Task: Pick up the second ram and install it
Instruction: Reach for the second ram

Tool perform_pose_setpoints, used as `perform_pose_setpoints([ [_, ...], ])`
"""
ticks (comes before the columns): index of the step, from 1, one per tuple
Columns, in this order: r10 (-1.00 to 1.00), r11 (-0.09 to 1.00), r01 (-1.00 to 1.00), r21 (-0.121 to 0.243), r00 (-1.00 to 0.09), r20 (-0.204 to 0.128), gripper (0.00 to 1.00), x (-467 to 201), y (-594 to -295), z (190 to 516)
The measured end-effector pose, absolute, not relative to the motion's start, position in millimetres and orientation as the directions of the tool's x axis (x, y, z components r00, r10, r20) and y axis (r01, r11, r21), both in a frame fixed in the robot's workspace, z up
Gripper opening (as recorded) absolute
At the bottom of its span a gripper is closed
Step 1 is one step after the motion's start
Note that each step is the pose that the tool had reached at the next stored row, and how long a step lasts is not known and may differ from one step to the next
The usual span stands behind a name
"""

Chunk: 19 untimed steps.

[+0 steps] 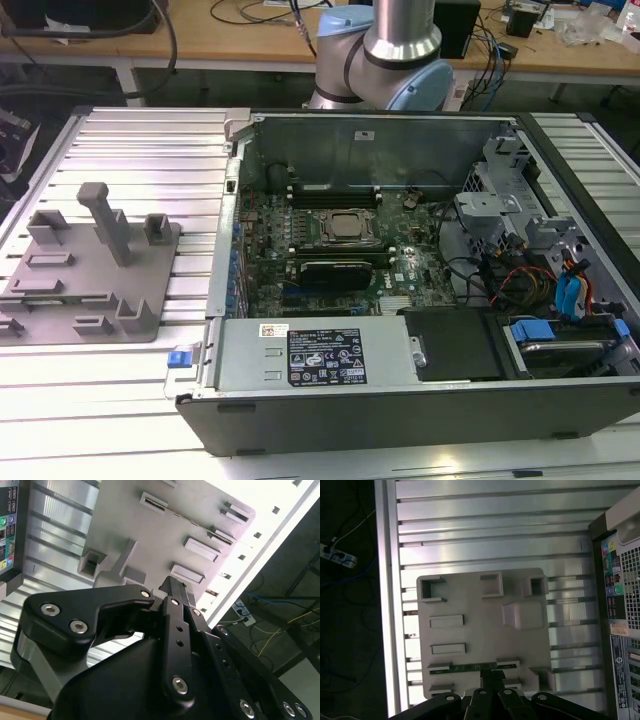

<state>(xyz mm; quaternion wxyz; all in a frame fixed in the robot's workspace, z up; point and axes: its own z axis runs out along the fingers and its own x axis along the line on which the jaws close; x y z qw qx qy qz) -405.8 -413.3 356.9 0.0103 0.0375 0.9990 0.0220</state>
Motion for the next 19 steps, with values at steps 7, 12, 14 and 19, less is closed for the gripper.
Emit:
perform_pose_setpoints([
  [7,0.075,0.996,0.075,0.044,-0.997,-0.013,0.08,-409,-415,349],
  [12,0.075,0.996,0.075,0.044,-0.997,-0.01,0.08,-412,-415,344],
  [14,0.075,0.996,0.075,0.044,-0.997,-0.01,0.08,-413,-415,343],
  [19,0.075,0.996,0.075,0.044,-0.997,-0.009,0.08,-414,-415,341],
])
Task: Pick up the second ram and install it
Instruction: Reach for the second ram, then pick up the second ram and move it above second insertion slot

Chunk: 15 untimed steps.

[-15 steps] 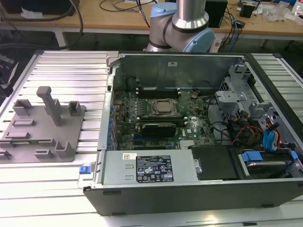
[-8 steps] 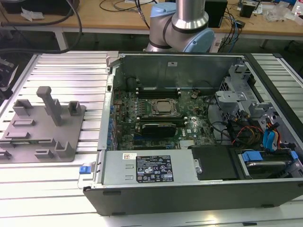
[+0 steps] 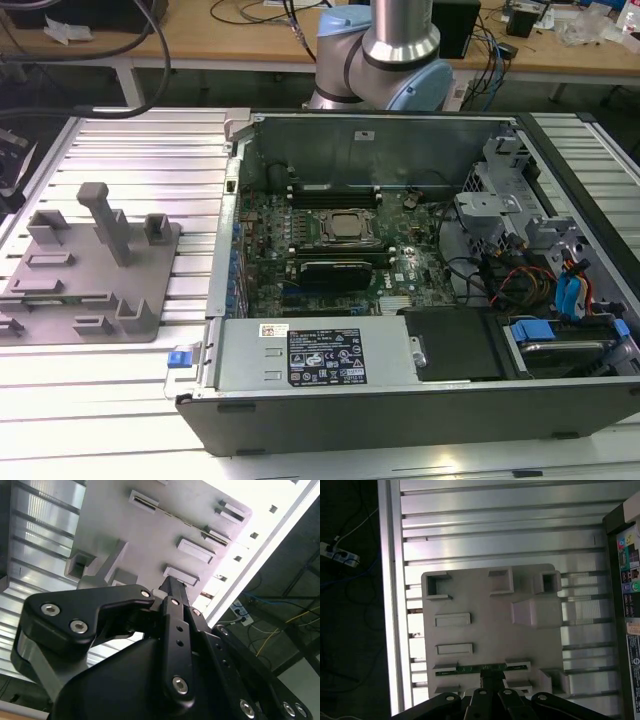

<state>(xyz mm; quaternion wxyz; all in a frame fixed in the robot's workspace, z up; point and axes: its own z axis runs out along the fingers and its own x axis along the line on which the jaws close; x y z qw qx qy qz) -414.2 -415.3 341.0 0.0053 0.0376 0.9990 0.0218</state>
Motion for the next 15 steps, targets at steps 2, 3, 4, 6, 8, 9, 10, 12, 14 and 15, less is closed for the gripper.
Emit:
perform_pose_setpoints([
  [2,0.075,0.996,0.075,0.044,-0.997,-0.009,0.08,-414.2,-415.3,340.9],
  [3,0.075,0.996,0.075,0.044,-0.997,-0.009,0.08,-414.2,-415.3,340.9],
  [4,0.075,0.996,0.075,0.044,-0.997,-0.009,0.08,-414.3,-415.3,340.8],
  [6,0.075,0.996,0.075,0.044,-0.997,-0.009,0.08,-414.3,-415.3,340.7],
  [8,0.075,0.996,0.075,0.044,-0.997,-0.009,0.08,-414.4,-415.3,340.6],
  [9,0.075,0.996,0.075,0.044,-0.997,-0.009,0.08,-414.5,-415.3,340.6],
  [10,0.075,0.996,0.075,0.044,-0.997,-0.009,0.08,-414.5,-415.3,340.5],
  [12,0.072,0.996,0.072,0.044,-0.997,-0.009,0.08,-414.4,-415.2,340.3],
  [14,0.01,0.999,0.01,0.044,-1.0,-0.009,0.08,-414.3,-415.3,340.4],
  [15,-0.033,0.998,-0.033,0.044,-0.999,-0.009,0.08,-414.3,-415.3,340.4],
])
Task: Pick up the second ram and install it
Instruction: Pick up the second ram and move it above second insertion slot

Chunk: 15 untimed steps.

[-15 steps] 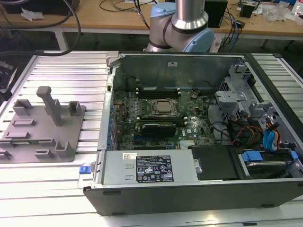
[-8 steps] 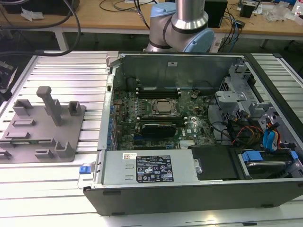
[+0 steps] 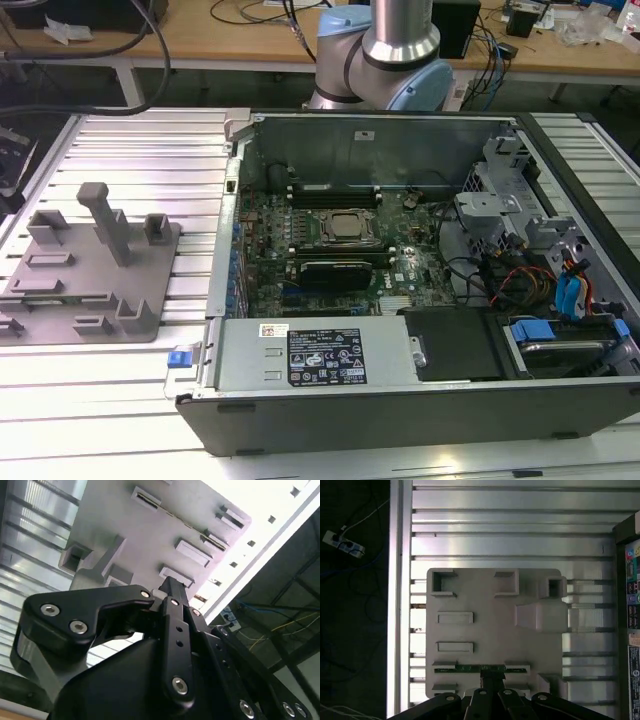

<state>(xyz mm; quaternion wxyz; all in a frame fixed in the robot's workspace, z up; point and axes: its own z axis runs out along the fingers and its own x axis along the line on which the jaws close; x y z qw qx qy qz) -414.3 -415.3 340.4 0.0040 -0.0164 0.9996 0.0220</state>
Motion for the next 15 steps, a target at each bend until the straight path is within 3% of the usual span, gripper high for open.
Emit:
perform_pose_setpoints([
  [15,-0.513,0.857,-0.513,0.04,-0.858,-0.008,0.08,-414.3,-415.3,339.1],
])
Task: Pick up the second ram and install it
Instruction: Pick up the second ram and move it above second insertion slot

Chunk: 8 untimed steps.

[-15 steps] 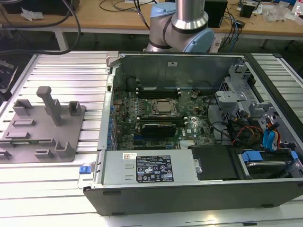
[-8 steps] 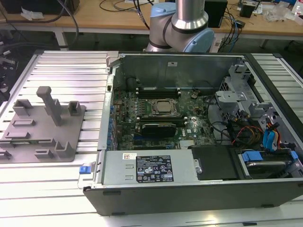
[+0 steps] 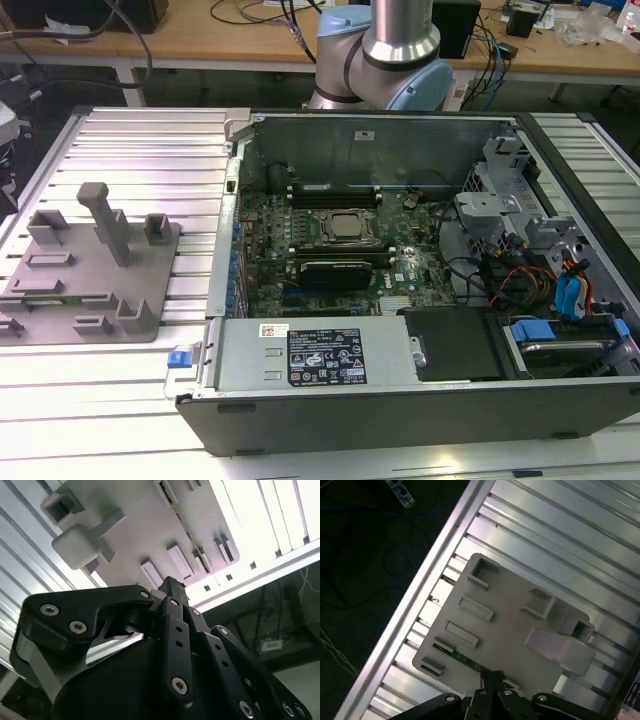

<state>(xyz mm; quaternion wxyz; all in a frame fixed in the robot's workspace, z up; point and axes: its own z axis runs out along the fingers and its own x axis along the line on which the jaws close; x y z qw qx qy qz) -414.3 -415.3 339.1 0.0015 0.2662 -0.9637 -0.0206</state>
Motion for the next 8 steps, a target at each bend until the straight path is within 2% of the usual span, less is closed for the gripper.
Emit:
perform_pose_setpoints([
  [8,-0.711,0.703,-0.71,0.04,-0.703,-0.008,0.08,-414.3,-415.3,338.2],
])
